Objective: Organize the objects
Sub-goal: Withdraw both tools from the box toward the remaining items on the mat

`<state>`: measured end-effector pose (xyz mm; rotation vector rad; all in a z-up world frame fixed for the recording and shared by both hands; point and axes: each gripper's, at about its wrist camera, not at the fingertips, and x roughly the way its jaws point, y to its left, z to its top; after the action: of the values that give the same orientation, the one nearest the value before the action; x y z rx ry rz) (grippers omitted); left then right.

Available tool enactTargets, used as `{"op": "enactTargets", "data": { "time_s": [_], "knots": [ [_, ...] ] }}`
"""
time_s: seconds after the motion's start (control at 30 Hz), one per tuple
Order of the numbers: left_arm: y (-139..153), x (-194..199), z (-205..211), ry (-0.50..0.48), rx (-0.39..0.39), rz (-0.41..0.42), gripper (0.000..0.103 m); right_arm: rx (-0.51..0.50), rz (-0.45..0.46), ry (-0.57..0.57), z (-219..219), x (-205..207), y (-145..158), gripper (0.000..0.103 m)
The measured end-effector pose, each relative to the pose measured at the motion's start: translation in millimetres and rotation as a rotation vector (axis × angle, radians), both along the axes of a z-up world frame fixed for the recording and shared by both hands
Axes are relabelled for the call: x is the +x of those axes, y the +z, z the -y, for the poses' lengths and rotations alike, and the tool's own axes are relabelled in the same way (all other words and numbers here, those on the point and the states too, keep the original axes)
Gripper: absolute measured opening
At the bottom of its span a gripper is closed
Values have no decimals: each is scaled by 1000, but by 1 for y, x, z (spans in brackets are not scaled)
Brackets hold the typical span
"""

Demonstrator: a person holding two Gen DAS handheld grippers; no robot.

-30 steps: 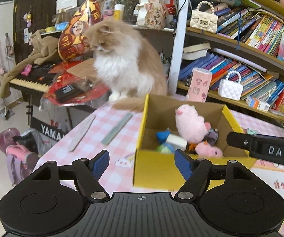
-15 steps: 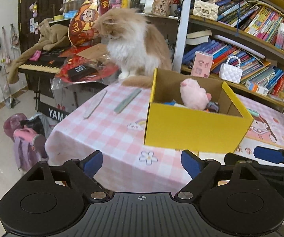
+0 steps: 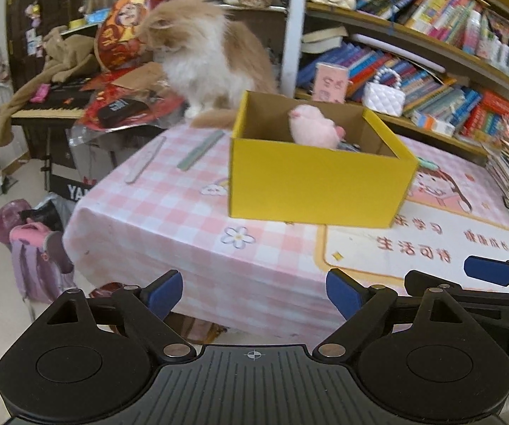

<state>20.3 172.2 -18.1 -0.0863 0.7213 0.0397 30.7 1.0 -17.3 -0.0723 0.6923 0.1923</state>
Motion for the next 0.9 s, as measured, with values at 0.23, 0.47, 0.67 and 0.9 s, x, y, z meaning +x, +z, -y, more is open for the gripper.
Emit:
{"op": "enactTargets", "data": {
  "time_s": [0.23, 0.47, 0.67, 0.9],
  "knots": [
    [-5, 7, 25, -107, -4, -28, 90, -3, -17, -111, 28, -11, -2, 69],
    [-8, 16, 56, -212, -16, -37, 91, -12, -22, -219, 56, -21, -1, 69],
    [-10, 25, 84, -282, -27, -50, 91, -23, -32, -294, 83, -27, -3, 69],
    [-14, 39, 122, -338, -18, -69, 91, -12, -56, -363, 121, -28, -10, 70]
  ]
}}
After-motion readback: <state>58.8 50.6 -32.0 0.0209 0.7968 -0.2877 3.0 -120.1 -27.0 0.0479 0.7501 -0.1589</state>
